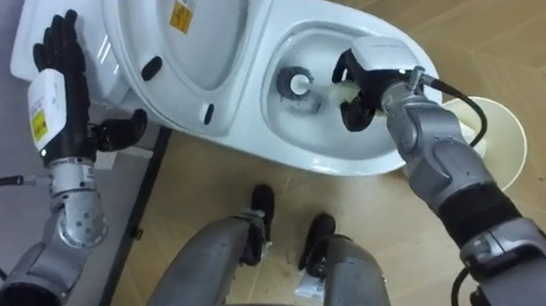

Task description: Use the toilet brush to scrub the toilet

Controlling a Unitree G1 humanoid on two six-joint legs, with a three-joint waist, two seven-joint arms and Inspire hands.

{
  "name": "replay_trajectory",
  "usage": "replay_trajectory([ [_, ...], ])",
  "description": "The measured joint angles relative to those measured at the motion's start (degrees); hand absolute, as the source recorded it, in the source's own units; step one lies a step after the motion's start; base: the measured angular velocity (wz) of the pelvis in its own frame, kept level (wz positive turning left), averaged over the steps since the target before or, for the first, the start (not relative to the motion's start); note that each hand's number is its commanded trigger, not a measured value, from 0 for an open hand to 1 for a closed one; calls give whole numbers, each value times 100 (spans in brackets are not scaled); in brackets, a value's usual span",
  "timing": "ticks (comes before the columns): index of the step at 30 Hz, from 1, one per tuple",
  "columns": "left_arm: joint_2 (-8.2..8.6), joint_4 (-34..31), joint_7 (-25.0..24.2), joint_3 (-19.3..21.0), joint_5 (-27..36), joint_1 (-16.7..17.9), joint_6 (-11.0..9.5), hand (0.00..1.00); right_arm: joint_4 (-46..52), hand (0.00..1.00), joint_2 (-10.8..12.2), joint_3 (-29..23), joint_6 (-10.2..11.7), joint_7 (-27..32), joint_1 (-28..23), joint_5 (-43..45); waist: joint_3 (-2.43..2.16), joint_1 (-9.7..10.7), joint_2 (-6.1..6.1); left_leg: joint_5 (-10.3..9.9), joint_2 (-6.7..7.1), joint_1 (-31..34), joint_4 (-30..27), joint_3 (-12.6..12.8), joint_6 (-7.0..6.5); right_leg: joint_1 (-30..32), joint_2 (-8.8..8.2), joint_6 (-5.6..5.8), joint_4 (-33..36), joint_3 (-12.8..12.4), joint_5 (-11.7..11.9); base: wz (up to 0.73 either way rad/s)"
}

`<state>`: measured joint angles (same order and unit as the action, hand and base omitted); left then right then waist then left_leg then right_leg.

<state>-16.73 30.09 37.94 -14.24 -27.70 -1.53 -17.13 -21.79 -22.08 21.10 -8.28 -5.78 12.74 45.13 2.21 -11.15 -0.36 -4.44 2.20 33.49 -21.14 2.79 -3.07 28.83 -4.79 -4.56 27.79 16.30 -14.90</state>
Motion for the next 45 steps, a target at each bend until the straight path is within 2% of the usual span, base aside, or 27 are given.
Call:
replay_trajectory([
  [3, -2, -78, -5, -47, 4, -3, 118, 0, -62, 100, 22, 17, 31, 136, -165, -16, -19, 28, 9, 2, 30, 12, -25, -76, -2, -20, -17, 1, -2, 55, -1, 9],
  [5, -8, -91, -16, -132, 11, -23, 187, 0, -429, 100, 31, 34, 154, 314, -150, -60, -24, 47, 13, 3, 45, -11, -51, -127, -3, -90, -30, 9, -7, 111, -5, 16],
  [7, -10, -79, -114, -177, -6, -30, 211, 0, -1355, 100, 217, 29, 284, 574, -19, -269, -29, 47, 12, 1, 63, -59, -104, -156, -5, -191, -43, 36, -9, 155, -25, 16],
  [10, -44, -98, -236, -255, -14, -31, 234, 0, -1953, 100, 246, 52, 362, 873, -10, -614, -44, 77, 71, 1, 82, -51, -131, -159, -5, -237, -99, 43, 18, 293, -73, 16],
  [14, -83, -158, -323, -391, -15, -32, 325, 0, -2407, 100, 249, 164, 411, 1048, 192, -1061, -28, 26, 131, -3, 82, -47, -147, -194, -11, -259, -104, 41, 27, 360, -85, 10],
  [18, -79, -165, -457, -455, -13, 5, 343, 0, -2996, 100, 278, 254, 469, 1267, 514, -1237, -3, -57, 276, -3, 83, -23, -143, -224, -11, -254, -103, 36, 21, 402, -87, 4],
  [19, -75, -166, -470, -453, -12, 5, 339, 0, -3111, 100, 349, 252, 475, 1296, 577, -1243, -5, -63, 298, -3, 85, -12, -141, -238, -11, -254, -99, 30, 12, 417, -90, 6],
  [24, 73, -157, -468, -395, -49, -13, 338, 0, -3208, 100, 424, 254, 474, 1485, 560, -1147, -5, -150, 300, -2, 84, -10, -123, -212, -9, -260, -89, 6, 2, 432, -110, 4],
  [27, 92, -186, -449, -424, -51, -10, 345, 0, -3028, 100, 409, 314, 435, 1505, 519, -1153, -2, -187, 296, -1, 76, 8, -127, -195, -7, -254, -86, -3, -20, 434, -119, -1],
  [32, 66, -160, -242, -459, -37, 20, 314, 0, -2239, 100, 406, 363, 133, 1313, 355, -939, 10, -184, 268, -1, 56, 32, -127, -150, -7, -188, -86, -5, -9, 382, -122, -7],
  [35, -6, -180, -173, -398, 2, 110, 271, 0, -1441, 100, 365, 360, -147, 936, 218, -760, 5, -177, 211, -1, 20, 55, -129, -5, -8, -106, -73, -10, 22, 260, -117, -19],
  [39, -26, -162, -34, -369, 12, 133, 230, 0, -6, 100, 207, 345, -448, 444, -304, -233, -7, -156, 130, -6, -19, 84, -157, 30, -1, -57, -28, -31, 36, 185, -100, -8],
  [42, -31, -165, 72, -367, 65, 143, 312, 0, 675, 100, 204, 338, -613, 176, -537, -113, -12, -90, 122, -16, -59, 90, -167, 23, 16, -59, 19, -68, 10, 186, -71, -8],
  [45, -38, -160, 190, -366, 127, 169, 374, 0, 1001, 100, 206, 316, -627, -79, -593, 37, -17, -2, 126, -32, -65, 89, -169, 19, 42, -54, 54, -91, 7, 177, -54, -3],
])
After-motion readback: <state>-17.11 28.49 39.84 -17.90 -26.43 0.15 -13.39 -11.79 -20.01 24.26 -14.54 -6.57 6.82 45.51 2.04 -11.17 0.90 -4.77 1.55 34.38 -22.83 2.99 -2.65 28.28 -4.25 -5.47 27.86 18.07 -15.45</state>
